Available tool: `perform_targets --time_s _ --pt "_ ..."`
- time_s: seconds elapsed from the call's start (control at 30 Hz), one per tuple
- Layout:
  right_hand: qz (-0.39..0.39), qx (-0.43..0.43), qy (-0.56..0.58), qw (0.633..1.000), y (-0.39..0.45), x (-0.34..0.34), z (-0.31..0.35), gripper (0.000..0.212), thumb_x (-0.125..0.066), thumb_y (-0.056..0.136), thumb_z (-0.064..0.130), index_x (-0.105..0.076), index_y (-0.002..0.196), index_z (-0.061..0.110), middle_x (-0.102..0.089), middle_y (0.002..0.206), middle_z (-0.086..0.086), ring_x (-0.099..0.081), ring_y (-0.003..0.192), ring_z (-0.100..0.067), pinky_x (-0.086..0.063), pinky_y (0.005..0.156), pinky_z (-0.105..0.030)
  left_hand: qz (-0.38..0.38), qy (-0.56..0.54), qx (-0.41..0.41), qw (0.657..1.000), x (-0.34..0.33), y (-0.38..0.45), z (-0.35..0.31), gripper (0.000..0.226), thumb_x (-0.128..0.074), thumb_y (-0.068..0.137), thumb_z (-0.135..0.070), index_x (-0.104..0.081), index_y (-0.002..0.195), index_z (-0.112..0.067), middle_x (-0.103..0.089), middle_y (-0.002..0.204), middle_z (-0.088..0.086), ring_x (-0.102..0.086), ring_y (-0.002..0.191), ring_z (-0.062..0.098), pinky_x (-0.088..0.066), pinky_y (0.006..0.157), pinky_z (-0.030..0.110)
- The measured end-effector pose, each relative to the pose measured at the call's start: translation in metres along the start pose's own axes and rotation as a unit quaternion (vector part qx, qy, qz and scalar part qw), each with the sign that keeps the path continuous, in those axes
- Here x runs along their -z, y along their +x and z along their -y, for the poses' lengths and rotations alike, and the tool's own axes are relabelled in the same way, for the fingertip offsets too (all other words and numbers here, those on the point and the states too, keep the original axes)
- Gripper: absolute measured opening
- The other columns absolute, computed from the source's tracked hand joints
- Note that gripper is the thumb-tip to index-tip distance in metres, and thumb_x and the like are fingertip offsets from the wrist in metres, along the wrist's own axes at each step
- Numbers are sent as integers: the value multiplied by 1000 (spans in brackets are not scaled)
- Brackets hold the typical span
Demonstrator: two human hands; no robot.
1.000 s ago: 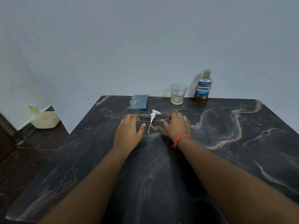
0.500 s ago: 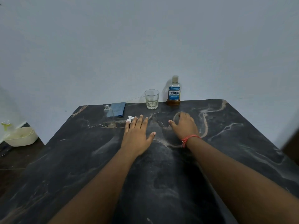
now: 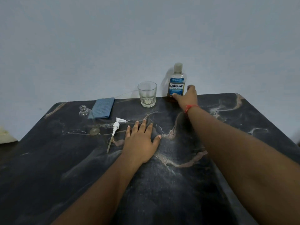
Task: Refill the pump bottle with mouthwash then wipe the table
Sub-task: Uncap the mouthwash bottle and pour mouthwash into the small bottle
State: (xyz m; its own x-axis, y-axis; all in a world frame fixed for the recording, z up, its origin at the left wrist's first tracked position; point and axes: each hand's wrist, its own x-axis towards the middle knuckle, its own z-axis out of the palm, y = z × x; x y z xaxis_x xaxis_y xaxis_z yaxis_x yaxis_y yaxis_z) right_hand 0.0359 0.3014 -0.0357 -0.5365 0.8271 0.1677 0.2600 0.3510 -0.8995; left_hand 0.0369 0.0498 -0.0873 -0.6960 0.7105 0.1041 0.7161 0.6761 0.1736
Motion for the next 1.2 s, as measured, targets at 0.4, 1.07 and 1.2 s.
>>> perform_targets --time_s 0.4,1.07,1.2 --pt "84 16 37 996 37 -1 -8 47 -76 81 11 -56 123 16 -65 123 -3 -61 114 -20 -46 105 -41 -4 0 6 1000 -2 -2 -1 69 -20 100 -64 -20 160 -30 -10 170 -2 -3 157 22 3 124 48" --pt "243 44 89 965 -225 106 -4 50 -72 82 2 -55 112 39 -70 109 13 -65 103 0 -50 99 -30 52 -43 19 998 26 -138 -16 67 -29 103 -58 -21 160 -24 -12 170 0 -4 157 21 0 126 44" --pt "269 49 101 957 -259 102 1 53 -71 81 -1 -56 117 35 -69 116 6 -64 111 -8 -47 104 -38 34 -134 31 990 37 -165 -17 63 -45 102 -52 -34 156 -22 -25 167 1 -14 155 19 -5 126 41"
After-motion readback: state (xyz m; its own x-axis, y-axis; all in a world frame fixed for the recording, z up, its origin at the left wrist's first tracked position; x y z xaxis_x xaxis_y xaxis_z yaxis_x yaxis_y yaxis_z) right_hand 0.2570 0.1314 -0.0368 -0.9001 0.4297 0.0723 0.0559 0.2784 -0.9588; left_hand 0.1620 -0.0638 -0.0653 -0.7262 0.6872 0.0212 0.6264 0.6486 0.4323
